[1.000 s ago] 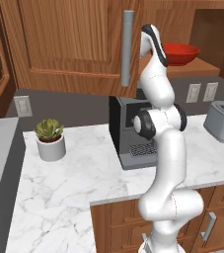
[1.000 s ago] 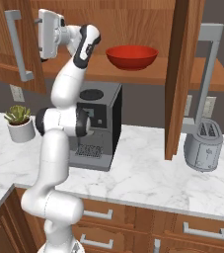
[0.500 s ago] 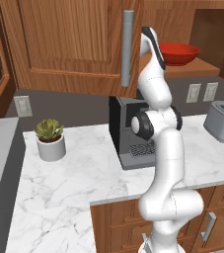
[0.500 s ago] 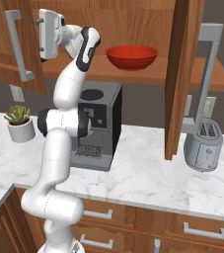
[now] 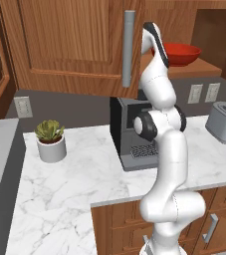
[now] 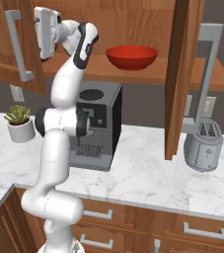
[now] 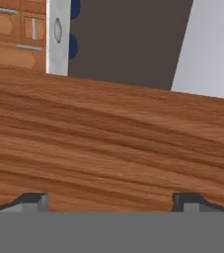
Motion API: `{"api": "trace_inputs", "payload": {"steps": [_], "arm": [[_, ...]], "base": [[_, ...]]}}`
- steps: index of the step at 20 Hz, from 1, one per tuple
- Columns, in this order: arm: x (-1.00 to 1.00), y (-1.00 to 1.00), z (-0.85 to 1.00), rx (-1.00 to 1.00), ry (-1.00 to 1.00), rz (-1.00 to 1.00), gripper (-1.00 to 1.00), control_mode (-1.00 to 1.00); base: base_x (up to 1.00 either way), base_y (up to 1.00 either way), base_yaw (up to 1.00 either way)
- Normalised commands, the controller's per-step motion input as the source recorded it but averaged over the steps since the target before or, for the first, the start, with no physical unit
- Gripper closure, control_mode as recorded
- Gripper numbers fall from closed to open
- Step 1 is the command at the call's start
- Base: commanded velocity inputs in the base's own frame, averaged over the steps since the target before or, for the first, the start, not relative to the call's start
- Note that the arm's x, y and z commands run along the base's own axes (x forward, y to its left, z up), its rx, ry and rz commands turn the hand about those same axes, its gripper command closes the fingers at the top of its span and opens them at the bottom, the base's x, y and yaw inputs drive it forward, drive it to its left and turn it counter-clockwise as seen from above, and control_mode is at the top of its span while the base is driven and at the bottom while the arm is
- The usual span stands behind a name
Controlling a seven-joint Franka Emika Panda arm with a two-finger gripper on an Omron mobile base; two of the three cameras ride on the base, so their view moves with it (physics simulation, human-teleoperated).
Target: Move the bowls from the cabinet to the plates on the dining table.
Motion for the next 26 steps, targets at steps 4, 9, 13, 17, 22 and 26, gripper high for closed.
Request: {"api": "trace_inputs", "payload": {"steps": [4,9,13,17,22,26], "arm": [[-0.62,-0.06,0.08,0.02,-0.06,0.0,-1.0,-1.0],[-0.62,-0.16,0.04,0.02,-0.04,0.0,-1.0,-1.0],[-0.62,-0.15,0.02,0.02,-0.05,0.0,-1.0,-1.0],[-0.62,-0.06,0.0,0.01,-0.06,0.0,-1.0,-1.0],[-0.62,0.11,-0.12,-0.02,-0.09,0.0,-1.0,-1.0],[-0.47,0.36,-0.25,-0.07,-0.12,-0.01,-1.0,-1.0]], "base": [[0.0,0.0,0.0],[0.0,0.0,0.0],[0.0,0.0,0.0],[0.0,0.0,0.0],[0.0,0.0,0.0],[0.0,0.0,0.0]]}}
